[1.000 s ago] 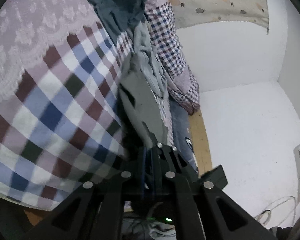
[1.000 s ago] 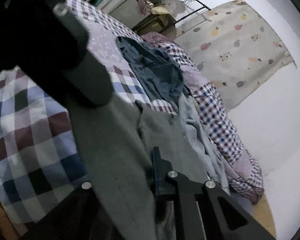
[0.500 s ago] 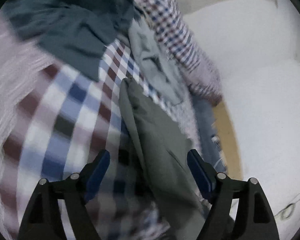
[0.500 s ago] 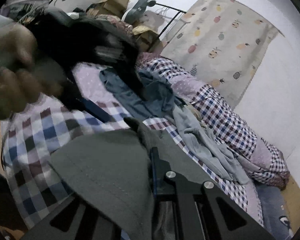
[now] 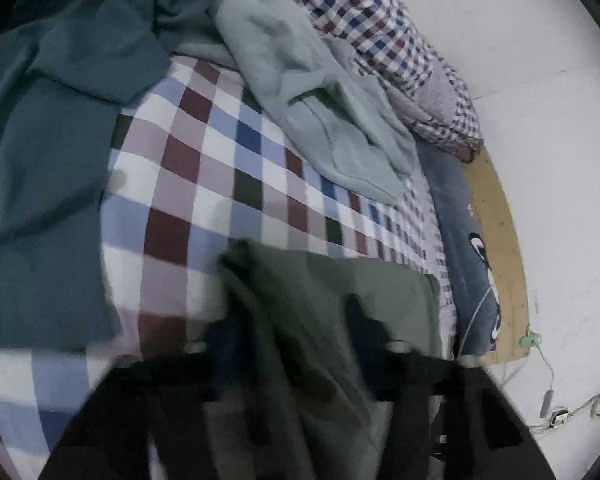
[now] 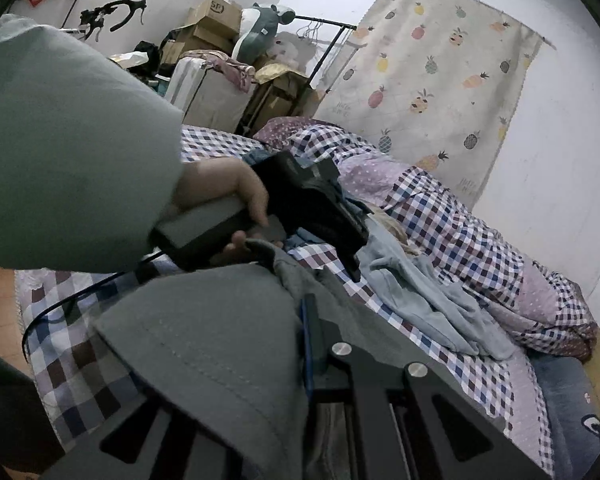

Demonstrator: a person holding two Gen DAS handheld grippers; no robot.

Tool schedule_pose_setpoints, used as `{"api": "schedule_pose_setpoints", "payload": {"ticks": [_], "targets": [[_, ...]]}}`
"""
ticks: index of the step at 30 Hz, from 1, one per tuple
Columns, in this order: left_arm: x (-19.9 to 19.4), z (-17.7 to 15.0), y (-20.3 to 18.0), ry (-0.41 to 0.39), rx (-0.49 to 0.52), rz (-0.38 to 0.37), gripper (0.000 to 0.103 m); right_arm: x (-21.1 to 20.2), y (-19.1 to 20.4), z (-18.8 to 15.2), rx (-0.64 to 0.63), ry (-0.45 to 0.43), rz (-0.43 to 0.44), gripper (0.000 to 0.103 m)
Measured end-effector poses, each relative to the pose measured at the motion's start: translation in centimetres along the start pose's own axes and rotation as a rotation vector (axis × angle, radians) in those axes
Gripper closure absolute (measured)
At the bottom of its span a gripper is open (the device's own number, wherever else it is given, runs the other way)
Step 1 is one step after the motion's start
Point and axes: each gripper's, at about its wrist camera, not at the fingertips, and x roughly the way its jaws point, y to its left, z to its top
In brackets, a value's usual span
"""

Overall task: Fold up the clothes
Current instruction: 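Grasp the green shirt edge with the right gripper while the left gripper grasps beside it, then lift the green shirt edge with both grippers and fold it over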

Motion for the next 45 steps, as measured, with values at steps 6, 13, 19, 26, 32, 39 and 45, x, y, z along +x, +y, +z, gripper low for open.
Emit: {"api": "schedule_pose_setpoints", "payload": {"ticks": [6,13,19,26,32,39,45], "targets": [[-1.0,0.8,-1.6,-0.06,-0.021,-0.025,0.094,-0.2,-0.2,-0.4,0.016,0.003,-0.013,0.1],[-3.1,1.2,-9.8,-0.141,0.038,-0.064,0.095,-3.3,-4.0,-1.7,0.196,0.012,-0.056,0.1],[-0.9,1.3,-18.0,-0.138,0.108,-0.075,0.095,-7.1,-10.2,-3.2,0.428,0.025,-0.131,0.1],[5.4,0.0,-26.2,-0.088,0.18,-0.048,0.096,-10.9,-16.4,-8.2,0.709,0.079,-0.169,0.1],[12.4,-1.3,-31.3,-0.023,0.205,0.011,0.096,-12.6,-19.4,-13.1,0.864,0.123,-0.182,0.1],[18.9,-3.4,-33.5,0.045,0.229,0.077,0.096,-13.8,-22.9,-19.5,1.052,0.176,-0.187,0.1],[23.5,-4.1,-33.2,0.052,0.185,0.124,0.096,-14.5,-23.7,-22.3,1.103,0.216,-0.22,0.103]]}}
